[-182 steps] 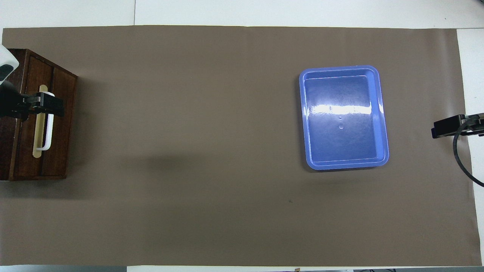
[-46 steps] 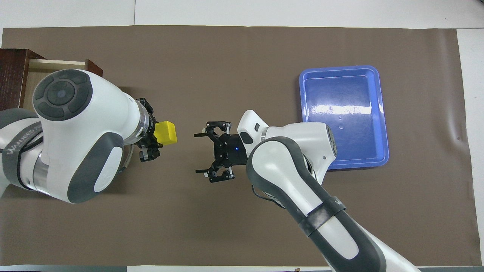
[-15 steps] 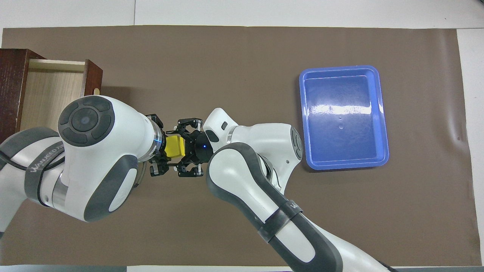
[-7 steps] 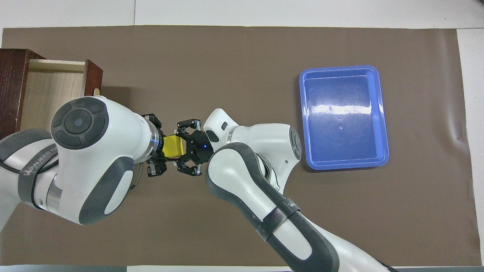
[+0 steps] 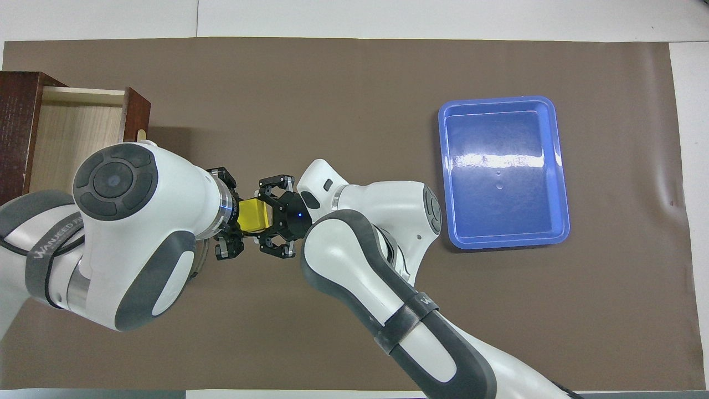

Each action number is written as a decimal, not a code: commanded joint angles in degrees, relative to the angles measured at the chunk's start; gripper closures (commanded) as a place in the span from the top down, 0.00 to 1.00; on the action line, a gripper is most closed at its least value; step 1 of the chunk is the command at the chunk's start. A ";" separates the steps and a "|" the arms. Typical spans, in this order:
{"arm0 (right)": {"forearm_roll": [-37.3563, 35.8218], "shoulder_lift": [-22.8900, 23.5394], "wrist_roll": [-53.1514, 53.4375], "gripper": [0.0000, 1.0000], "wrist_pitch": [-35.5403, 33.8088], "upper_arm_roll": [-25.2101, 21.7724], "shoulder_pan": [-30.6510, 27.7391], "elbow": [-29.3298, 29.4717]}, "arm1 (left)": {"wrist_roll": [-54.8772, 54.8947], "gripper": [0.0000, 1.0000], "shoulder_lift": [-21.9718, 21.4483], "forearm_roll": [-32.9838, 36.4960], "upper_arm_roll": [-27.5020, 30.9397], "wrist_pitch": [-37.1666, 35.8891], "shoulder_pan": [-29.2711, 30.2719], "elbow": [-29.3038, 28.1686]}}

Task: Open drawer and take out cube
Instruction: 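Close the right gripper on the yellow cube held by the left gripper, then open the left gripper and withdraw it while the right gripper holds the cube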

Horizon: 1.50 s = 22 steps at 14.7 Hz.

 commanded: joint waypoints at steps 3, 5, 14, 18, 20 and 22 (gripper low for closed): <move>-1.39 -0.39 1.91 0.00 0.51 0.16 -0.74 0.72 | -0.46 0.00 -2.04 -0.79 0.49 0.45 -0.58 -2.40; -1.39 -0.39 2.09 0.00 0.51 0.16 -0.74 0.72 | -0.28 0.00 -2.04 -0.79 0.49 0.45 -0.76 -2.40; -1.39 -0.48 3.49 0.00 0.24 0.16 -0.74 0.90 | 0.24 1.00 -1.96 -0.18 0.67 0.53 -0.23 -1.61; -1.48 -0.39 3.50 0.00 0.07 0.08 -1.00 0.90 | 4.97 1.00 -1.96 0.09 1.11 1.50 5.02 -0.99; -1.48 -0.48 3.50 0.00 -0.19 0.08 -1.87 0.46 | 8.05 1.00 -1.70 0.09 1.02 4.30 8.72 -2.13; -2.96 -0.57 3.50 0.00 -2.90 -0.27 -4.24 0.20 | 11.65 1.00 1.45 0.61 1.11 7.20 9.08 -3.45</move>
